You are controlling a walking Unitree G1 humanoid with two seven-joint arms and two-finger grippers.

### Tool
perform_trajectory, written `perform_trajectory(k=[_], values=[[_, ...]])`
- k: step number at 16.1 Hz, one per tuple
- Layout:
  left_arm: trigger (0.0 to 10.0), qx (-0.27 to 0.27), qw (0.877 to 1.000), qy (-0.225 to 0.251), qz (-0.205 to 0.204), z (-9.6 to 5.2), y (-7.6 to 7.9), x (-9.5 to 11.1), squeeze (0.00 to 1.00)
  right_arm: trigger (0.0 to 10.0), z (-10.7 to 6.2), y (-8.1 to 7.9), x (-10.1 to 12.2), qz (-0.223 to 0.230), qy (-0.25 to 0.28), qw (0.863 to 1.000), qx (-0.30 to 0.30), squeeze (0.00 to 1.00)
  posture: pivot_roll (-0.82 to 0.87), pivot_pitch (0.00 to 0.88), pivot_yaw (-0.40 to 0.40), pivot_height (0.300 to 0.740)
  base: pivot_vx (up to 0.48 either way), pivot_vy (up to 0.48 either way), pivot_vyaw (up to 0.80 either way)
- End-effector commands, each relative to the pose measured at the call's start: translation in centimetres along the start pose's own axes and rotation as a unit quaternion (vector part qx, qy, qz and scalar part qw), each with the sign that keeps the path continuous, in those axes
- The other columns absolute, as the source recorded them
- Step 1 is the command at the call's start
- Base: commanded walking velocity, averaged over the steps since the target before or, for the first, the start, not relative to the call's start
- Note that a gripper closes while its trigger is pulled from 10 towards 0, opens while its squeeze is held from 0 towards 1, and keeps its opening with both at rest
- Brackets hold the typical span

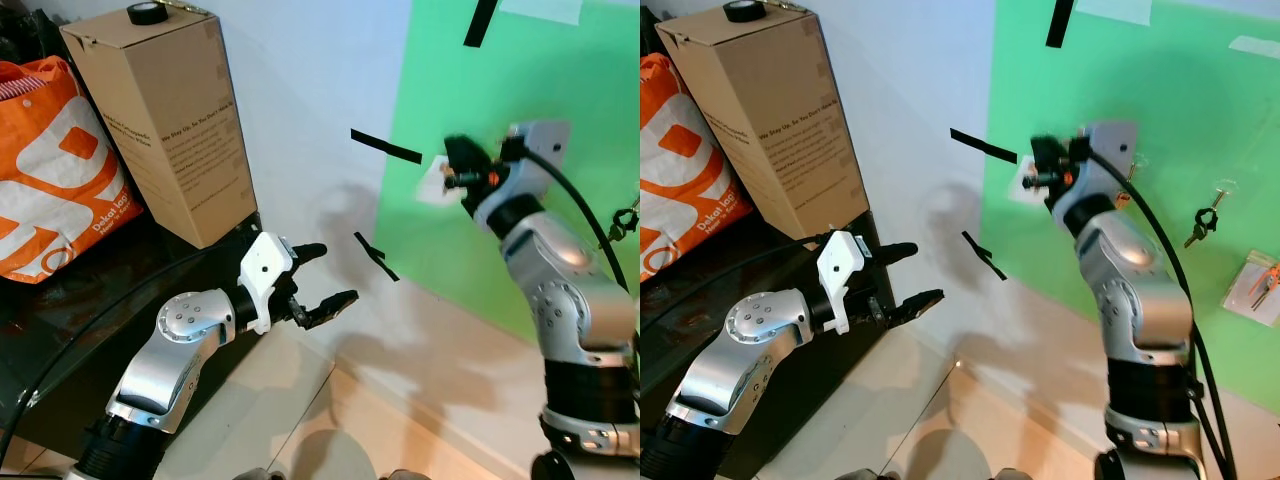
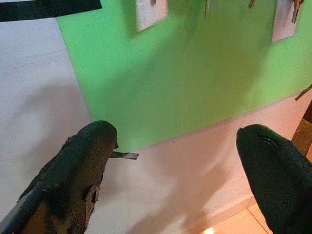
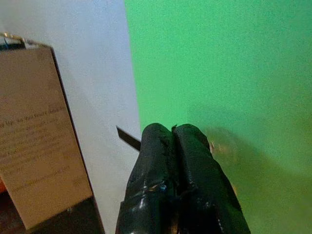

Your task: Hang keys on a hook

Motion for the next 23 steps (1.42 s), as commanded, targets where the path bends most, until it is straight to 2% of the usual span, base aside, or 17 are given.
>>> perform_trajectory(k=[1, 8, 9, 11, 16, 21, 22, 23], values=[[10.0, 0.0, 1.0, 0.0, 0.005, -0.1, 0.1, 0.2, 0.0, 10.0, 0.5, 0.1, 0.5, -0.001, 0.011, 1.0, -0.009, 0.0, -0.14, 0.0, 0.042, 0.74, 0.0, 0.0, 0.0], [10.0, 0.001, 1.0, -0.004, 0.005, -0.2, -0.1, 0.4, 0.0, 10.0, 2.1, 0.6, -0.5, -0.009, 0.003, 0.999, -0.039, 0.0, -0.13, 0.0, 0.043, 0.74, 0.0, 0.0, 0.0], [10.0, 0.003, 1.0, -0.005, 0.006, -0.3, -0.1, 0.3, 0.0, 10.0, 2.4, 1.4, -0.9, -0.012, -0.005, 0.997, -0.071, 0.0, -0.13, 0.0, 0.04, 0.74, 0.0, 0.0, 0.0], [10.0, 0.004, 1.0, -0.006, 0.005, -0.4, -0.1, 0.3, 0.0, 10.0, 2.3, 2.2, -0.9, -0.005, -0.001, 0.995, -0.097, 0.0, -0.13, 0.0, 0.041, 0.74, 0.0, 0.0, 0.0], [10.0, 0.001, 1.0, -0.009, 0.005, -0.4, -0.1, 0.4, 0.0, 10.0, 1.8, 4.0, -1.5, -0.009, -0.01, 0.99, -0.139, 0.0, -0.13, 0.0, 0.05, 0.74, 0.0, 0.0, 0.0], [10.0, -0.001, 1.0, -0.007, 0.005, 0.0, 0.0, 0.5, 0.0, 10.0, 1.0, 2.3, -2.4, -0.019, -0.035, 0.997, -0.068, 0.0, -0.14, 0.0, 0.052, 0.74, 0.0, 0.0, 0.0], [10.0, 0.0, 1.0, -0.005, 0.004, -0.2, 0.2, 0.4, 0.0, 10.0, 0.6, 1.3, -2.4, -0.024, -0.039, 0.999, -0.023, 0.0, -0.14, 0.0, 0.044, 0.74, 0.0, 0.0, 0.0], [10.0, 0.001, 1.0, -0.004, 0.003, -0.2, 0.2, 0.3, 0.0, 10.0, 0.3, 1.0, -2.3, -0.026, -0.039, 0.999, -0.006, 0.0, -0.14, 0.0, 0.041, 0.74, 0.0, 0.0, 0.0]])
Point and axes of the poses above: a point about 5 cm out from each wrist's last joint towards the gripper, its own z axis pointing out of the wrist towards the gripper, its own x axis along the axis of the wrist's last joint, y = z × x, the point moved 1 cm from there along z, pointing out of the wrist towards the gripper, and after that the axes turned 12 degrees about -z, right-handed, at the moved point
